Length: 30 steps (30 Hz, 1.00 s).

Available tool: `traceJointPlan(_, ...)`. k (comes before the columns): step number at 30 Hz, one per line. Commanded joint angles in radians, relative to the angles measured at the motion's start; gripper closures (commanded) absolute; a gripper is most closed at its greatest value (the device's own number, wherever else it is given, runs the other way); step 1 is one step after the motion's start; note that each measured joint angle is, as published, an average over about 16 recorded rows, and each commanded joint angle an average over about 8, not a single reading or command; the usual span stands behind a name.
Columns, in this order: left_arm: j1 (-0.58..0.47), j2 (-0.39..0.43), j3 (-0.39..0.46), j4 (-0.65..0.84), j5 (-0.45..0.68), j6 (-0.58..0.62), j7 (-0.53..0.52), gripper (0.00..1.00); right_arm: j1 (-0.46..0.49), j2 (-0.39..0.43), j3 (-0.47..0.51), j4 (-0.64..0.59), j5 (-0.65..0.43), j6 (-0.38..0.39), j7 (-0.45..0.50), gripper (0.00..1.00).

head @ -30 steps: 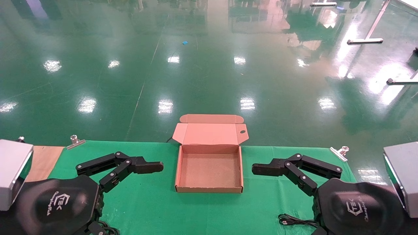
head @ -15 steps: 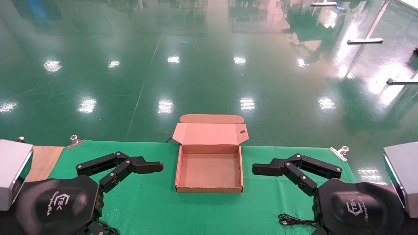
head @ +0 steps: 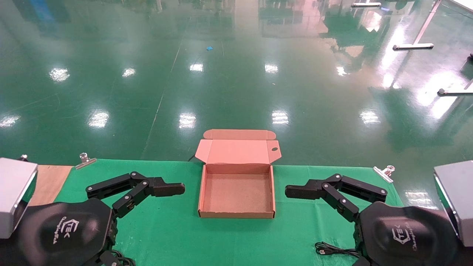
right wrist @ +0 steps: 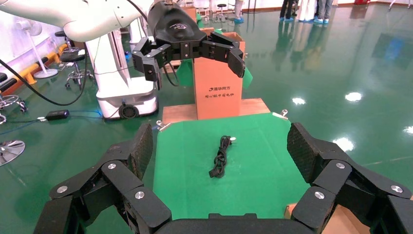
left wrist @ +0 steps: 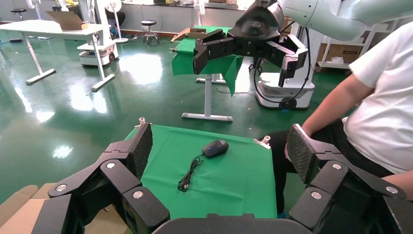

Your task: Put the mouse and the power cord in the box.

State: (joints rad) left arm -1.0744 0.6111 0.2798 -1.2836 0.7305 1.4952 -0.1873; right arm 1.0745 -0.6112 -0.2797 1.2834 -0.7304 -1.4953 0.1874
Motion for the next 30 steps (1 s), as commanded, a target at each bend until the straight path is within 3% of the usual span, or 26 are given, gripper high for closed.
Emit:
traceJointPlan(1, 0.000, 0.000, 0.000, 0.000, 0.000, 0.000, 0.000, 0.00, 0.000, 0.000, 0.000, 0.000, 0.000, 0.000, 0.000, 0.00)
traceJointPlan(30, 0.000, 0.000, 0.000, 0.000, 0.000, 0.000, 0.000, 0.00, 0.000, 0.000, 0.000, 0.000, 0.000, 0.000, 0.000, 0.00)
